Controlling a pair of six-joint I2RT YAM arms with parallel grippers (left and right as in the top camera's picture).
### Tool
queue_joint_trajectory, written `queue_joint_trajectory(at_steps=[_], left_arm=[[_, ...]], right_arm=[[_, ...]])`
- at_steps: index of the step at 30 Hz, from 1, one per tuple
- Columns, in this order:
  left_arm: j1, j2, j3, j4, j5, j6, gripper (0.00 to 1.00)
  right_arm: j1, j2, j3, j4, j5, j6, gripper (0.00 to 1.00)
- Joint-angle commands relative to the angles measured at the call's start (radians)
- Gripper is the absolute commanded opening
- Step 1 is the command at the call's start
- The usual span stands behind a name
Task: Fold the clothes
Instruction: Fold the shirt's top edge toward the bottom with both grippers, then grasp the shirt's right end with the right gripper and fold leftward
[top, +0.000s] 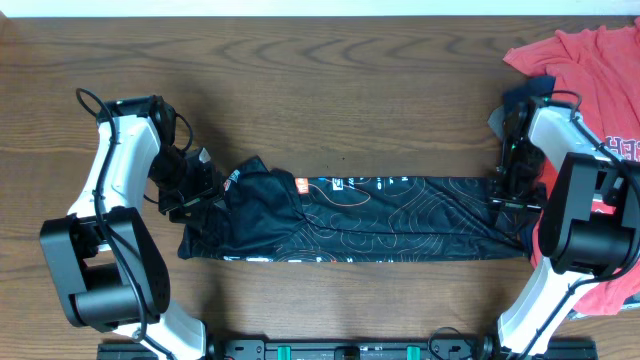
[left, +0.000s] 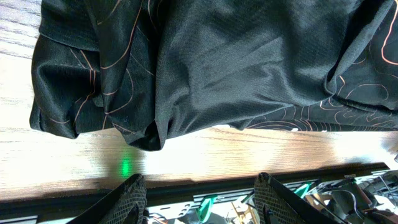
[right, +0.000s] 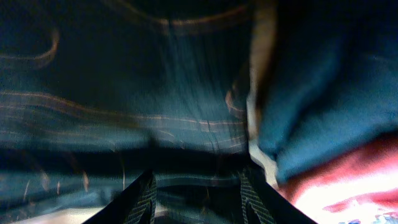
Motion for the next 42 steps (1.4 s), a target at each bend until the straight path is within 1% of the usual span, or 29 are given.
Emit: queue_joint_trajectory(at_steps=[1, 3, 5, 9, 10, 11, 13, 15, 16, 17, 18, 22, 25, 28, 32, 36, 42], left_arm=[[0.004, 0.001, -0.003, 0.0, -0.009, 0.013, 0.58], [0.004, 0.001, -0.003, 0.0, -0.009, 0.013, 0.58], [0.004, 0.001, -0.003, 0.002, -0.009, 0.013, 0.58], [0.004, 0.001, -0.003, 0.007, -0.009, 0.013, 0.58], [0.004, 0.001, -0.003, 0.007, -0.009, 0.013, 0.58], [0.004, 0.001, -0.003, 0.007, -0.009, 0.013, 0.58], [0.004, 0.001, -0.003, 0.007, -0.009, 0.013, 0.58], [0.004, 0.001, -0.003, 0.007, -0.009, 0.013, 0.58], [0.004, 0.001, -0.003, 0.008, -0.009, 0.013, 0.58], [0.004, 0.001, -0.003, 0.009, -0.009, 0.013, 0.58], [0.004, 0.001, -0.003, 0.011, -0.009, 0.013, 0.58], [0.005, 0.0, 0.001, 0.04, -0.009, 0.008, 0.57], [0.005, -0.001, 0.023, 0.076, -0.009, -0.02, 0.57], [0.004, -0.001, 0.045, 0.098, -0.009, -0.044, 0.57], [0.004, -0.001, 0.046, 0.104, -0.009, -0.044, 0.57], [0.004, -0.001, 0.046, 0.104, -0.009, -0.043, 0.57], [0.004, -0.001, 0.046, 0.109, -0.009, -0.043, 0.57]], right_arm=[[-0.008, 0.001, -0.047, 0.072, -0.001, 0.011, 0.46], [-0.008, 0.001, -0.074, 0.128, 0.002, 0.018, 0.47], [-0.008, 0.001, -0.096, 0.167, 0.037, 0.059, 0.49], [-0.008, 0.001, -0.12, 0.208, 0.096, 0.101, 0.49], [-0.008, 0.001, -0.122, 0.217, 0.095, 0.101, 0.47], [-0.008, 0.001, -0.123, 0.222, 0.085, 0.095, 0.42], [-0.008, 0.001, -0.124, 0.225, 0.052, 0.062, 0.27], [-0.007, 0.001, -0.124, 0.224, 0.013, 0.028, 0.21], [-0.007, 0.001, -0.124, 0.224, 0.0, 0.018, 0.16], [-0.005, 0.001, -0.124, 0.225, -0.008, 0.015, 0.07], [-0.002, 0.001, -0.124, 0.227, -0.014, 0.015, 0.01], [0.013, 0.001, -0.121, 0.24, -0.017, 0.016, 0.01], [0.018, -0.001, -0.088, 0.23, -0.018, 0.018, 0.01], [0.021, -0.015, -0.013, 0.167, -0.036, 0.018, 0.01], [0.056, -0.064, 0.057, 0.101, -0.074, 0.017, 0.01], [0.11, -0.116, 0.059, 0.101, -0.082, 0.047, 0.01], [0.168, -0.118, 0.058, 0.121, -0.088, 0.053, 0.01]])
